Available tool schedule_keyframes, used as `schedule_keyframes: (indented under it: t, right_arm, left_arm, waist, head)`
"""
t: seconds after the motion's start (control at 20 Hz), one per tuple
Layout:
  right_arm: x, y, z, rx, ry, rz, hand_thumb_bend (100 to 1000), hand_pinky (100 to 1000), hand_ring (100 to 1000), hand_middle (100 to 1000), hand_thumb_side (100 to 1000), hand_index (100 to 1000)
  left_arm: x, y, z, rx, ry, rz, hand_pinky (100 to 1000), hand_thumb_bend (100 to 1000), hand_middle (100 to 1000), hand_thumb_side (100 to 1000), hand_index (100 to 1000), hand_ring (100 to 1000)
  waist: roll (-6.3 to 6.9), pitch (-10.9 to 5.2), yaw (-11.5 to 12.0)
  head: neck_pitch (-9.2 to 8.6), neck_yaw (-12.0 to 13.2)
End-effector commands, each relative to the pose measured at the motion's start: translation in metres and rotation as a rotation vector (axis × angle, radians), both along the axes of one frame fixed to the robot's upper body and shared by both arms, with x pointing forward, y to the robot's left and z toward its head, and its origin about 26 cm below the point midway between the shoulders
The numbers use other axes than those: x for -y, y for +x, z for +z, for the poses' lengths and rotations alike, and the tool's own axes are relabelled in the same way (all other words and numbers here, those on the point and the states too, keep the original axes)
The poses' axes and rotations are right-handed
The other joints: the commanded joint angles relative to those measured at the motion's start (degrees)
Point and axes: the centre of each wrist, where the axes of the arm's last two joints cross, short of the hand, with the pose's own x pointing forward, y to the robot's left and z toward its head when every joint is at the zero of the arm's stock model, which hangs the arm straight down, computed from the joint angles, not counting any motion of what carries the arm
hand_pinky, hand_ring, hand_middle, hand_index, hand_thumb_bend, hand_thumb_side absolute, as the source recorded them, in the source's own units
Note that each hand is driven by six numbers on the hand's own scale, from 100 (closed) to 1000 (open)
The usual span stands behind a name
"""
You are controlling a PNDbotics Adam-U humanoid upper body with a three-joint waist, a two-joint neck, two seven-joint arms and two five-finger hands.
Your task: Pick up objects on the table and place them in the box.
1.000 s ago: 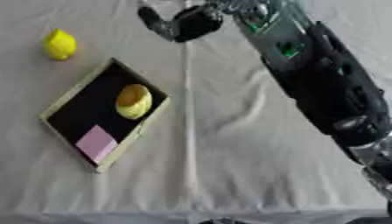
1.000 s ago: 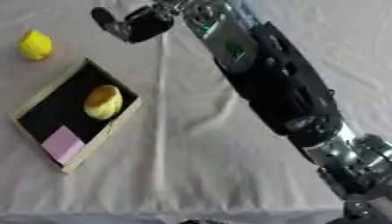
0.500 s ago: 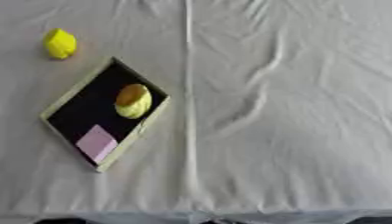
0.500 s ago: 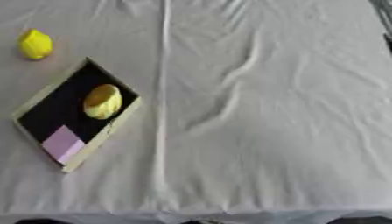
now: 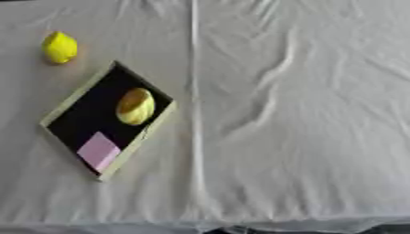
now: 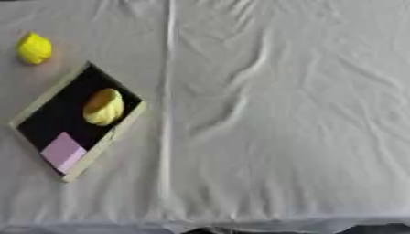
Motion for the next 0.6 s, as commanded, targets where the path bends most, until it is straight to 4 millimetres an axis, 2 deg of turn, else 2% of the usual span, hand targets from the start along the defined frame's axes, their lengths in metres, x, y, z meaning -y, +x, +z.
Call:
schedule_keyframes:
  t: [0.05, 0.25, 0.3, 0.35, 0.6]
  right_arm:
    - [0.006, -0.009, 0.013, 0.075, 0.004, -0.017, 100, 913, 869, 770, 100, 844]
    - [0.007, -0.009, 0.011, 0.09, 0.026, -0.021, 100, 912, 867, 769, 100, 842]
    - [0.007, -0.009, 0.011, 0.094, 0.031, -0.019, 100, 911, 866, 768, 100, 841]
    - [0.006, -0.009, 0.012, 0.097, 0.034, -0.017, 100, 911, 866, 767, 100, 840]
    - [0.005, -0.008, 0.011, 0.096, 0.041, -0.016, 100, 912, 863, 764, 100, 837]
  left_arm:
    - [-0.016, 0.015, 0.013, -0.091, 0.109, 0.059, 843, 257, 767, 400, 910, 817]
    - [-0.013, 0.046, 0.011, -0.225, 0.188, 0.079, 859, 286, 795, 403, 922, 834]
    - [-0.012, 0.053, 0.009, -0.257, 0.204, 0.081, 868, 330, 805, 379, 927, 844]
    - [-0.011, 0.06, 0.007, -0.291, 0.222, 0.083, 872, 316, 808, 398, 928, 847]
    - [-0.002, 0.082, -0.005, -0.431, 0.328, 0.081, 898, 422, 819, 322, 930, 867]
  waist:
    - [0.0, -0.99, -0.31]
    - [0.08, -0.92, -1.19]
    - [0.1, -0.84, -1.39]
    - [0.1, -0.77, -1.54]
    - [0.23, -0.19, -2.3]
  head:
    - [0.1, 0.64]
    - [-0.13, 1.37]
    - [-0.27, 1.65]
    - [-0.38, 1.85]
    - [-1.25, 2.42]
